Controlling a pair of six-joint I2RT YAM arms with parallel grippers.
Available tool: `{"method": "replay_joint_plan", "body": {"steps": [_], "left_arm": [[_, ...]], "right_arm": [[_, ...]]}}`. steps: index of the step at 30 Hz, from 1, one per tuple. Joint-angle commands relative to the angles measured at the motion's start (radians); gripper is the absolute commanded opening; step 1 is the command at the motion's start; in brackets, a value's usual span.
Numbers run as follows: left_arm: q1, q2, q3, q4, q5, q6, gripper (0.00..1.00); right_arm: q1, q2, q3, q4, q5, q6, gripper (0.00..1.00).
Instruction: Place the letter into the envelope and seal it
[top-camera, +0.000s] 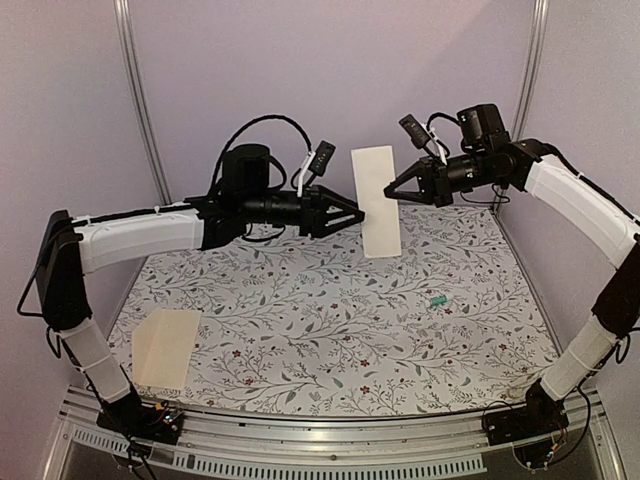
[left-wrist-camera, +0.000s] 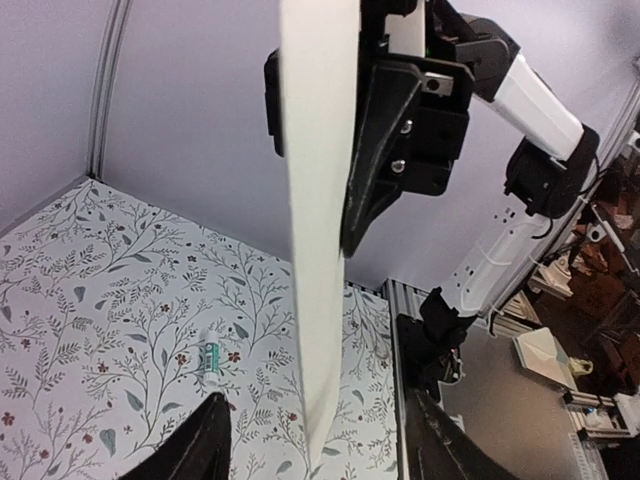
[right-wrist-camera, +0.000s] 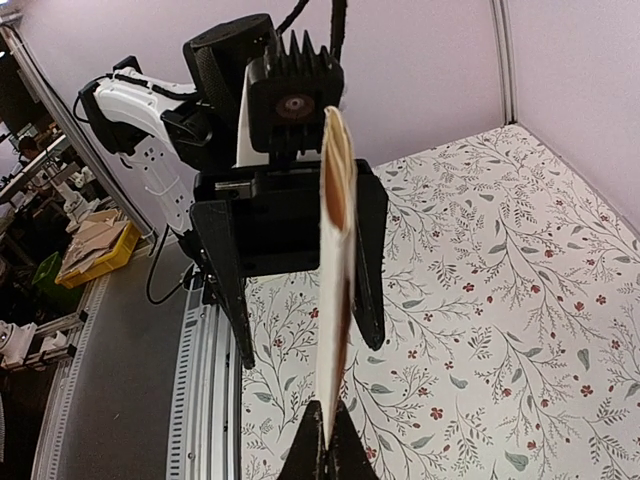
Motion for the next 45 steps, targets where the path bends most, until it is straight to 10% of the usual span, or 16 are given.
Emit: {"method": "replay_joint_plan", "body": {"steps": [1, 14, 18, 26, 45], "left_arm": [[0.001, 0.047, 0.054, 0.084, 0.054, -0.029, 0.55], [0.005, 0.153, 0.12, 0.229, 0.122, -0.124, 0.09], [0.009, 0.157, 0.108, 0.286, 0.128, -0.159, 0.0], [0.014, 0.165, 0.101, 0.317, 0.149, -0.188, 0.0], [0.017, 0.176, 0.124, 0.269, 0.141, -0.187, 0.0]], "right_arm": [[-0.004, 0.007, -0.009, -0.004, -0.009, -0.013, 0.0], [-0.002, 0.027, -0.014, -0.008, 0.023, -0.009, 0.0], [-0.002, 0.03, -0.022, 0.019, 0.029, 0.028, 0.14], [-0.002, 0.039, -0.029, 0.056, -0.001, 0.076, 0.31], [-0.002, 0.047, -0.04, 0.115, -0.094, 0.134, 0.04]]}}
